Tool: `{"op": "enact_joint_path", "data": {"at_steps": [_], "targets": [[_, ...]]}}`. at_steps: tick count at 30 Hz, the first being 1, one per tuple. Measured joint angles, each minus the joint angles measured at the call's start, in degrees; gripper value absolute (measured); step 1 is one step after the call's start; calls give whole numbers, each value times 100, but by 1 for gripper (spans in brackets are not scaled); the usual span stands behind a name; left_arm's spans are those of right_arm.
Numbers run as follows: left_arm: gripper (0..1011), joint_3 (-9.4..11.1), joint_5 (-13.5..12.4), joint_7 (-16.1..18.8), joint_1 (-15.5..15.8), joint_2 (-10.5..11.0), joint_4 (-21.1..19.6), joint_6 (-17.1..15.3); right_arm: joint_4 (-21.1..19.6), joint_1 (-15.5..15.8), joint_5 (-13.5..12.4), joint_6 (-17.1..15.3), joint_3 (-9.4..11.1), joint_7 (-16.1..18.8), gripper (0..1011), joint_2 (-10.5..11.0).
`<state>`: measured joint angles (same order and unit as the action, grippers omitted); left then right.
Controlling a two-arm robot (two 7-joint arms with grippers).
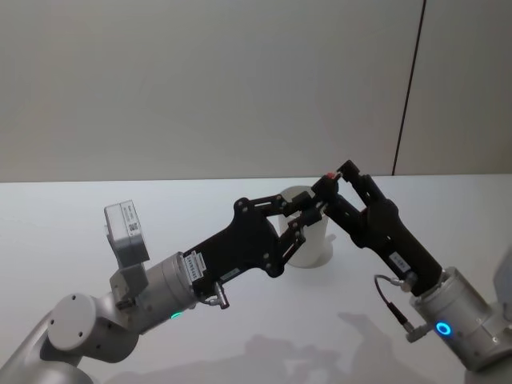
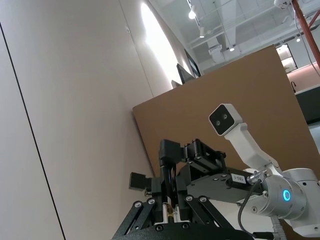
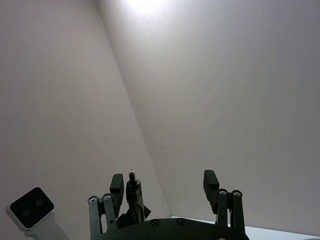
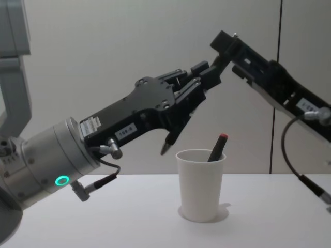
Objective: Place the pen into the pen holder.
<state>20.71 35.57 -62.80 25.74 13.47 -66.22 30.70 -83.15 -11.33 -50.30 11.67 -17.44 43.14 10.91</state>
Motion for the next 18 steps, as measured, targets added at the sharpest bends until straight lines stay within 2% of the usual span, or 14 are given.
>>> {"op": "enact_joint_path", "data": {"at_steps": [18], "targets": [[172, 0, 0, 0, 0, 0, 0, 0, 221, -186, -28, -172, -91, 146, 1001, -118]]}}
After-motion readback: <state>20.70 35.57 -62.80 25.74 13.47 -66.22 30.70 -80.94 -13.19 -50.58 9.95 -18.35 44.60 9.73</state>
